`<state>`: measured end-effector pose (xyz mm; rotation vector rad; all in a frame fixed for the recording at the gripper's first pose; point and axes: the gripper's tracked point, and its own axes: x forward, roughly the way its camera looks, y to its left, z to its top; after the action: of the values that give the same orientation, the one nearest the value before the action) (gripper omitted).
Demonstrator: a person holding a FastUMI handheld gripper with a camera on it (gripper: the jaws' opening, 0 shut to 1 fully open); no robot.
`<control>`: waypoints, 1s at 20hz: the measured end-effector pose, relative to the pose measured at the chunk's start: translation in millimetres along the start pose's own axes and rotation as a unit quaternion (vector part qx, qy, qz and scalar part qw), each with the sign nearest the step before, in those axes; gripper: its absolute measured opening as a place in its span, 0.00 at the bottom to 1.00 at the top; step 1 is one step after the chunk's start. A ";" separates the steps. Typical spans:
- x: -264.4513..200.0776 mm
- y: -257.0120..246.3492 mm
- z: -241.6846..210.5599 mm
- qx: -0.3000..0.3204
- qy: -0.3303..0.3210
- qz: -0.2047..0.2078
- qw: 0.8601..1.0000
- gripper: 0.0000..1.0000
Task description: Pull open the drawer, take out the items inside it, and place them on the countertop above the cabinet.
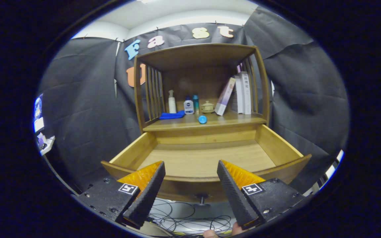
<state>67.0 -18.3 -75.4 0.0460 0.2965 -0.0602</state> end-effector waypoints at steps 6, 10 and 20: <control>-8.3 -0.9 -40.6 -0.018 -0.022 -0.011 1.000 0.99; 2.4 -2.4 -70.0 -0.025 -0.007 -0.020 0.999 1.00; 32.7 -6.7 -92.1 -0.015 0.011 -0.050 0.999 0.98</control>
<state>71.0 -21.7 -173.2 0.0016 0.3208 -0.1536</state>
